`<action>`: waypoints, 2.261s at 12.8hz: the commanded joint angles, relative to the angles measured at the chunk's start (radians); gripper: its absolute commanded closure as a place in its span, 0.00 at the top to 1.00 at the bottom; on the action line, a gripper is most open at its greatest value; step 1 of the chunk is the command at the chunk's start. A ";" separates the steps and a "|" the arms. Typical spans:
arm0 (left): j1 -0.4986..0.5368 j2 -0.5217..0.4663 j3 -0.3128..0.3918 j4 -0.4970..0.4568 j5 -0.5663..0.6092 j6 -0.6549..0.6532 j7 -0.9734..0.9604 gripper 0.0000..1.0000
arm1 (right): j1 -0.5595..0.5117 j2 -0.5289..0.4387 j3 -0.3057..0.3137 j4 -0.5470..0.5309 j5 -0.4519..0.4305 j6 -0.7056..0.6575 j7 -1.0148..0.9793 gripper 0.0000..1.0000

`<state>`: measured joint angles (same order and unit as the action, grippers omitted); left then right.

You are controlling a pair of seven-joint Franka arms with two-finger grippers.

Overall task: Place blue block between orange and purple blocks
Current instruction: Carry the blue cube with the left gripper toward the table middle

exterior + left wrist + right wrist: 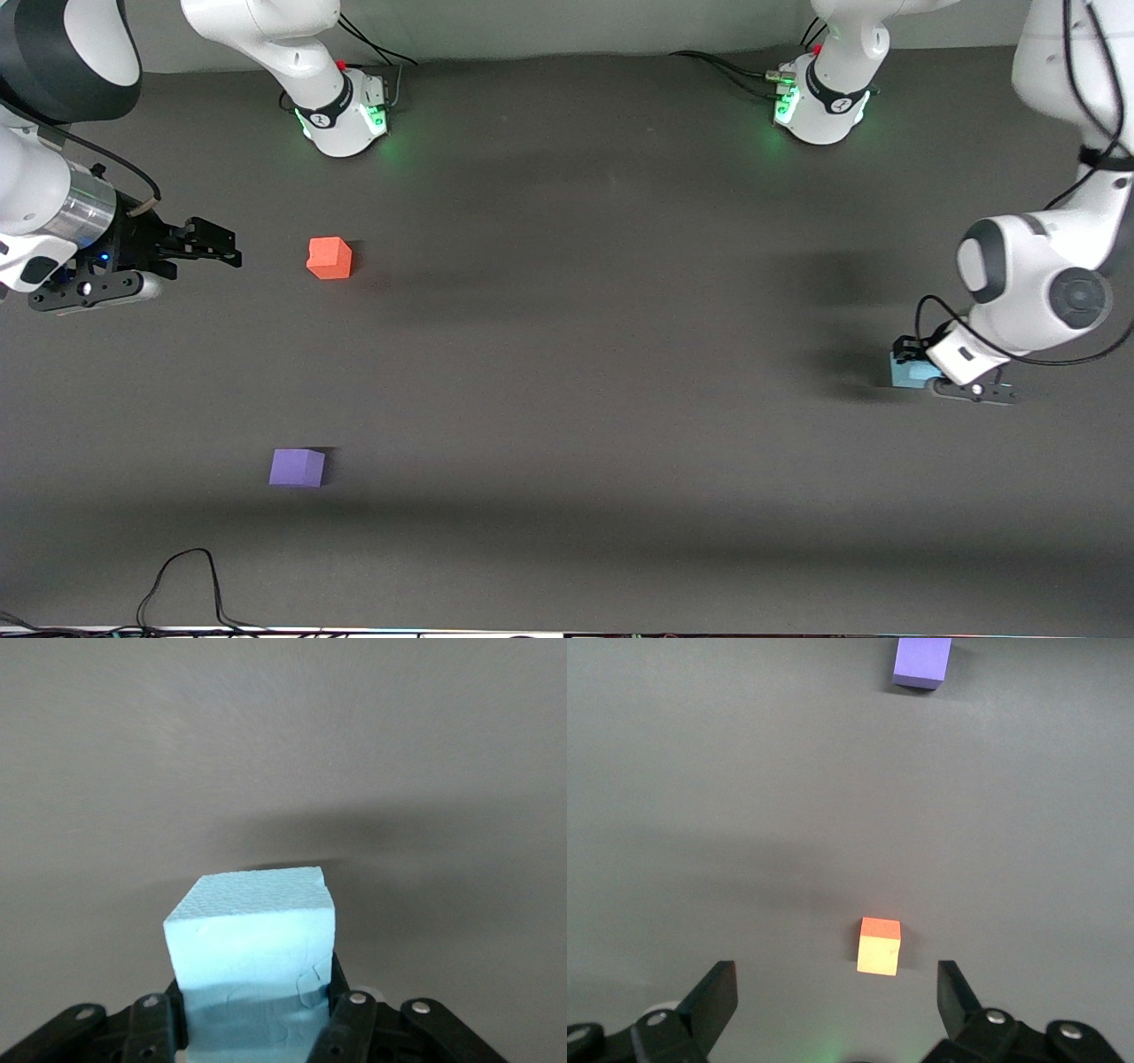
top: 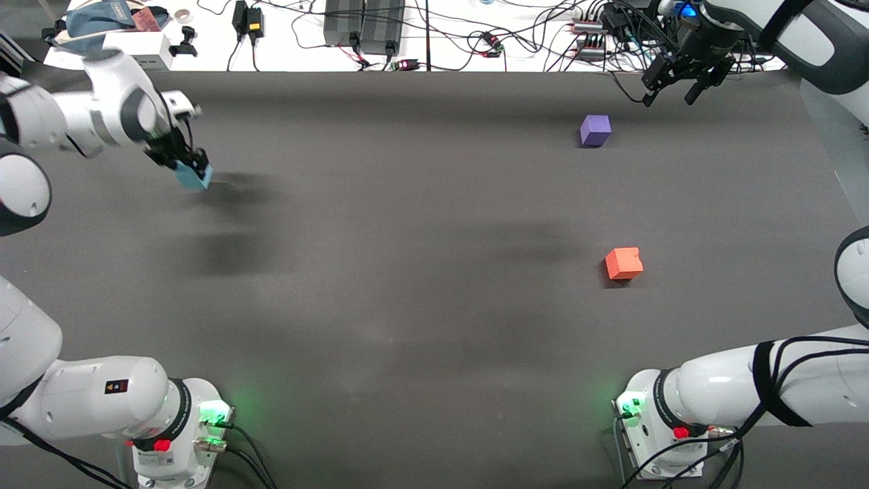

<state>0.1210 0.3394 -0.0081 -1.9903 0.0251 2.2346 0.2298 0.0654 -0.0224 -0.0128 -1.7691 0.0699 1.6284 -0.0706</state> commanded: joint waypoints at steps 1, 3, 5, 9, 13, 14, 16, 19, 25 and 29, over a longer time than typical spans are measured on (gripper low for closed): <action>-0.007 -0.074 -0.003 0.224 -0.004 -0.354 -0.015 0.41 | 0.007 0.002 0.002 -0.009 -0.004 0.022 0.002 1.00; -0.044 -0.076 -0.032 0.367 -0.008 -0.530 -0.123 0.41 | 0.019 0.004 0.002 -0.009 -0.004 0.025 0.002 1.00; -0.130 -0.072 -0.084 0.442 -0.008 -0.592 -0.325 0.41 | 0.019 0.005 0.002 -0.007 -0.004 0.025 0.002 1.00; -0.323 -0.014 -0.173 0.521 -0.004 -0.573 -0.767 0.41 | 0.019 0.005 0.001 -0.009 -0.004 0.025 0.002 1.00; -0.616 0.143 -0.176 0.585 0.022 -0.362 -1.100 0.40 | 0.017 0.004 -0.003 -0.009 -0.004 0.025 0.000 1.00; -0.683 0.195 -0.176 0.609 0.050 -0.321 -1.160 0.40 | 0.019 0.004 -0.003 -0.009 -0.004 0.025 0.000 1.00; -0.815 0.339 -0.170 0.701 0.119 -0.271 -1.268 0.40 | 0.017 0.002 -0.006 -0.009 -0.004 0.022 -0.001 1.00; -0.906 0.524 -0.168 0.835 0.206 -0.208 -1.371 0.39 | 0.017 -0.001 -0.006 -0.009 -0.004 0.019 -0.003 1.00; -0.949 0.639 -0.168 0.838 0.213 -0.073 -1.376 0.41 | 0.017 0.001 -0.006 -0.009 -0.004 0.021 -0.006 1.00; -0.942 0.633 -0.168 0.838 0.211 -0.087 -1.366 0.97 | 0.016 0.002 -0.007 -0.007 -0.004 0.024 -0.006 1.00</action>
<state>-0.8111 0.9678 -0.1897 -1.1917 0.2226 2.1710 -1.1294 0.0740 -0.0120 -0.0111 -1.7694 0.0699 1.6438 -0.0710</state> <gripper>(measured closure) 0.282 0.000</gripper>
